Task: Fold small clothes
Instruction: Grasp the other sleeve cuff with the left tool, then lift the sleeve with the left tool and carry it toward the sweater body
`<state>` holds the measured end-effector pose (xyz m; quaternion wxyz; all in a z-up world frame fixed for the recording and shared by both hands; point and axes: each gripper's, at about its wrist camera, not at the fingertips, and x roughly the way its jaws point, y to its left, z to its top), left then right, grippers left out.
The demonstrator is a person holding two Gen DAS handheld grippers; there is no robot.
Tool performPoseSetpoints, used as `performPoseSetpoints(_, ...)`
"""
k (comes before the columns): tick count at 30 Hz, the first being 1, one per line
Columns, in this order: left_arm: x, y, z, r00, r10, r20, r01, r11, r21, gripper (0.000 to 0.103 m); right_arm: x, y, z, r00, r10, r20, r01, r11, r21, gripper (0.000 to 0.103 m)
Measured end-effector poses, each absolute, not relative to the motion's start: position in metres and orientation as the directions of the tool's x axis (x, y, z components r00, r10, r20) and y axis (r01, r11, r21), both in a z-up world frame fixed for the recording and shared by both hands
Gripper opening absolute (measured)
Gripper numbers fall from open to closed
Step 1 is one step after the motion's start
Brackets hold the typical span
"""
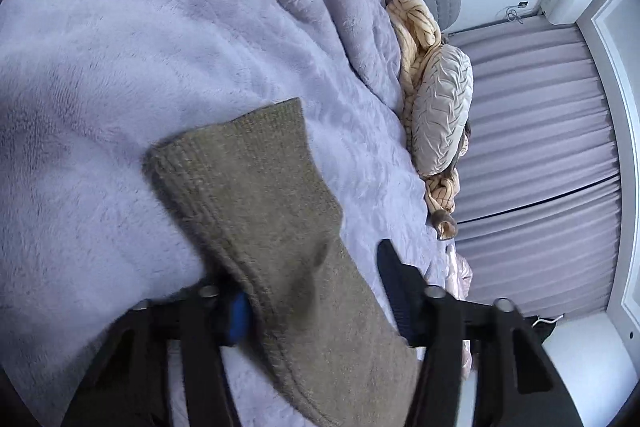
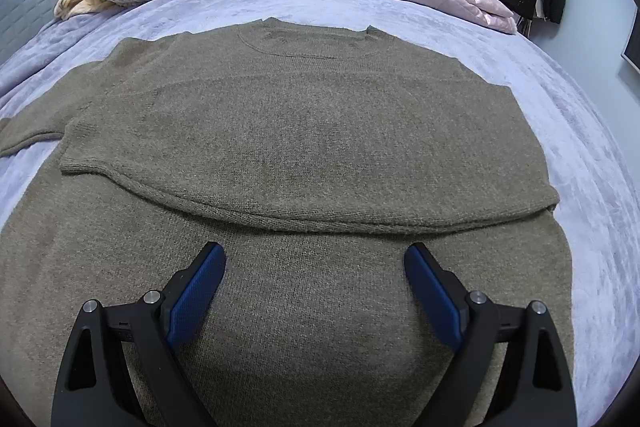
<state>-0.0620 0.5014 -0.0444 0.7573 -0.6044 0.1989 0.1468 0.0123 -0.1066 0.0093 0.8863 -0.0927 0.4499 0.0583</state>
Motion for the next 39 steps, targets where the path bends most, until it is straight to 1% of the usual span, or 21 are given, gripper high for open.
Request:
performPoseSetpoints(1,-0.064,0.504,-0.049,0.875,-0.031,-0.482,-0.465,0.217,-0.858,0.031,0.013,-0.107,0.009,0.588,0.018,-0.808,-0.187,0.976,-0.114,0.093)
performPoseSetpoints(2,-0.064,0.507,-0.053,0.873,-0.039,-0.487,-0.469,0.209,-0.858,0.023,0.013,-0.106,0.009,0.588,0.017,-0.808,-0.187,0.976,-0.116,0.093)
performPoseSetpoints(3,-0.066,0.509,-0.055,0.873,-0.044,-0.486,-0.469,0.201,-0.86,0.011,0.012,-0.106,0.009,0.588,0.015,-0.808,-0.187,0.975,-0.117,0.093)
performPoseSetpoints(5,-0.073,0.51,-0.055,0.883,-0.046,-0.467,-0.452,0.182,-0.873,0.01,0.012,-0.106,0.009,0.588,0.013,-0.808,-0.186,0.975,-0.12,0.093)
performPoseSetpoints(7,-0.078,0.509,-0.047,0.884,-0.027,-0.467,-0.452,0.203,-0.869,0.01,0.012,-0.105,0.009,0.587,0.008,-0.809,-0.185,0.975,-0.124,0.093)
performPoseSetpoints(13,-0.081,0.507,-0.008,0.858,-0.014,-0.514,-0.481,0.334,-0.811,0.01,0.018,-0.102,0.027,0.546,-0.006,-0.838,-0.176,0.977,-0.123,0.093)
performPoseSetpoints(17,-0.076,0.502,0.012,0.835,-0.004,-0.55,-0.499,0.413,-0.762,0.01,0.03,-0.089,0.058,0.59,0.037,-0.806,-0.181,0.98,-0.088,0.093)
performPoseSetpoints(21,-0.072,0.496,0.028,0.806,0.006,-0.592,-0.521,0.48,-0.705,0.01,0.079,-0.063,0.075,0.563,0.086,-0.822,-0.175,0.985,-0.017,0.093)
performPoseSetpoints(26,-0.076,0.495,0.034,0.795,-0.002,-0.607,-0.526,0.496,-0.691,0.009,0.153,-0.011,0.063,0.496,0.034,-0.868,-0.113,0.993,-0.025,0.093)
performPoseSetpoints(29,-0.082,0.497,0.04,0.803,-0.008,-0.596,-0.517,0.486,-0.704,0.01,0.171,0.029,0.049,0.478,-0.008,-0.878,-0.101,0.993,-0.065,0.093)
performPoseSetpoints(33,-0.092,0.497,0.058,0.822,0.006,-0.57,-0.495,0.502,-0.709,0.01,0.169,0.092,0.026,0.457,-0.061,-0.887,-0.179,0.971,-0.158,0.093)
performPoseSetpoints(35,-0.096,0.496,0.066,0.826,0.01,-0.564,-0.49,0.507,-0.709,0.01,0.155,0.125,0.02,0.482,-0.084,-0.872,-0.233,0.947,-0.22,0.093)
performPoseSetpoints(37,-0.099,0.495,0.074,0.835,0.005,-0.55,-0.477,0.503,-0.72,0.009,0.138,0.154,0.019,0.519,-0.133,-0.844,-0.247,0.922,-0.297,0.093)
performPoseSetpoints(38,-0.1,0.494,0.08,0.839,0.008,-0.545,-0.471,0.512,-0.718,0.009,0.13,0.164,0.021,0.523,-0.105,-0.846,-0.267,0.922,-0.28,0.093)
performPoseSetpoints(39,-0.101,0.492,0.085,0.838,0.018,-0.545,-0.471,0.525,-0.708,0.009,0.122,0.173,0.024,0.498,-0.009,-0.867,-0.32,0.928,-0.193,0.093)
